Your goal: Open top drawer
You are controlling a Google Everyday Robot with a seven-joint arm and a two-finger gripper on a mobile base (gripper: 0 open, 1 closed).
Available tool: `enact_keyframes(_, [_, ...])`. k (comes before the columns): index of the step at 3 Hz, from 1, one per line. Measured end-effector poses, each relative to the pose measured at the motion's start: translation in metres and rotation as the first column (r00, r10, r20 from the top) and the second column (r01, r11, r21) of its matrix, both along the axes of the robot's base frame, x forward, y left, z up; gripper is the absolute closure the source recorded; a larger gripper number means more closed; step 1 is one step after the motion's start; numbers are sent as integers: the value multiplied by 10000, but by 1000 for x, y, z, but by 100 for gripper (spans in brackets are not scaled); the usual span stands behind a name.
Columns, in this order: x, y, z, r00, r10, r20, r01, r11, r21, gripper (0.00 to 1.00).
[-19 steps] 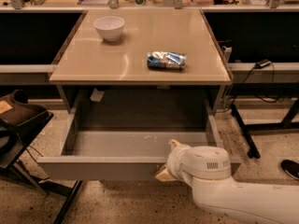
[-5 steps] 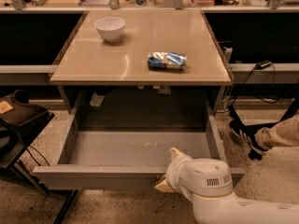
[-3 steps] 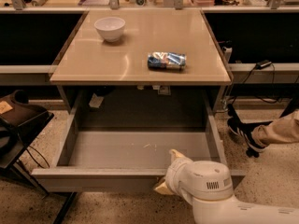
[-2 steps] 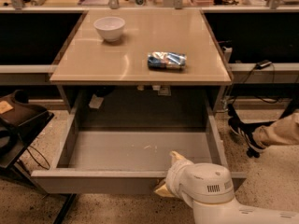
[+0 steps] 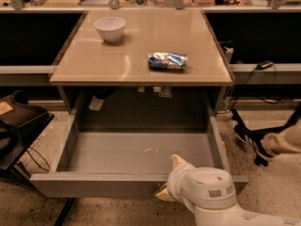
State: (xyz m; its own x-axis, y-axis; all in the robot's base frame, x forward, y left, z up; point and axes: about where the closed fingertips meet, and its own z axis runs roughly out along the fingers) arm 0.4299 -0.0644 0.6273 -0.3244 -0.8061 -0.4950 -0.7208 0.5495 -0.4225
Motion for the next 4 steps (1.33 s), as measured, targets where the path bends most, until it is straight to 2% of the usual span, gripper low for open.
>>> enact_keyframes(3, [-8,0,0,10000,-59,-52,59,10000,23,100])
enact_keyframes(4, [-8,0,0,10000,-59,-52,59,10000,23,81])
